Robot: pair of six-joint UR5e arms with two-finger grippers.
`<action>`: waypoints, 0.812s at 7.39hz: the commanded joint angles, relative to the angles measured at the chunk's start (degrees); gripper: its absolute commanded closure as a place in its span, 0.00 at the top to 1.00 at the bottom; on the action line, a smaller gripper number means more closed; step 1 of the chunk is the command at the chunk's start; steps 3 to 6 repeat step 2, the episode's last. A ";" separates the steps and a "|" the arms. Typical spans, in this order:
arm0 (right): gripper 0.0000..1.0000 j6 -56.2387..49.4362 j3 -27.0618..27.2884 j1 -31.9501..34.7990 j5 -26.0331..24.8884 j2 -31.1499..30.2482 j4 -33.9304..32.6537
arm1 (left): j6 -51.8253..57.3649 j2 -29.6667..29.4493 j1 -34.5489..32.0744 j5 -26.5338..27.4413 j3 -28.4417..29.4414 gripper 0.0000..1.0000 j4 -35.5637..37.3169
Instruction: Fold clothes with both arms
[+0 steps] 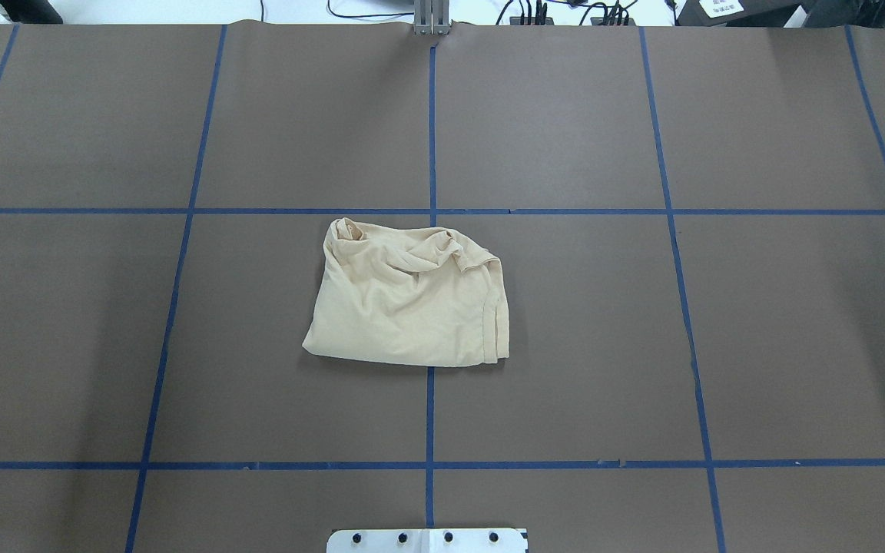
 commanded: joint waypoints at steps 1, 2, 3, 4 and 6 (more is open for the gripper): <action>1.00 0.00 0.00 0.00 0.00 -0.09 0.00 | 0.00 0.00 0.00 0.10 0.00 1.00 0.00; 1.00 0.00 0.00 0.00 0.08 -0.09 0.00 | 0.00 0.00 0.00 0.10 0.00 1.00 0.00; 1.00 0.00 0.00 0.00 0.08 -0.09 0.00 | 0.00 0.00 0.00 0.10 0.00 1.00 0.00; 1.00 0.00 0.00 0.00 0.08 -0.09 0.00 | 0.00 0.00 0.00 0.10 0.00 1.00 0.00; 1.00 0.00 0.00 0.00 0.08 -0.09 0.00 | 0.00 0.00 0.00 0.10 0.00 1.00 0.00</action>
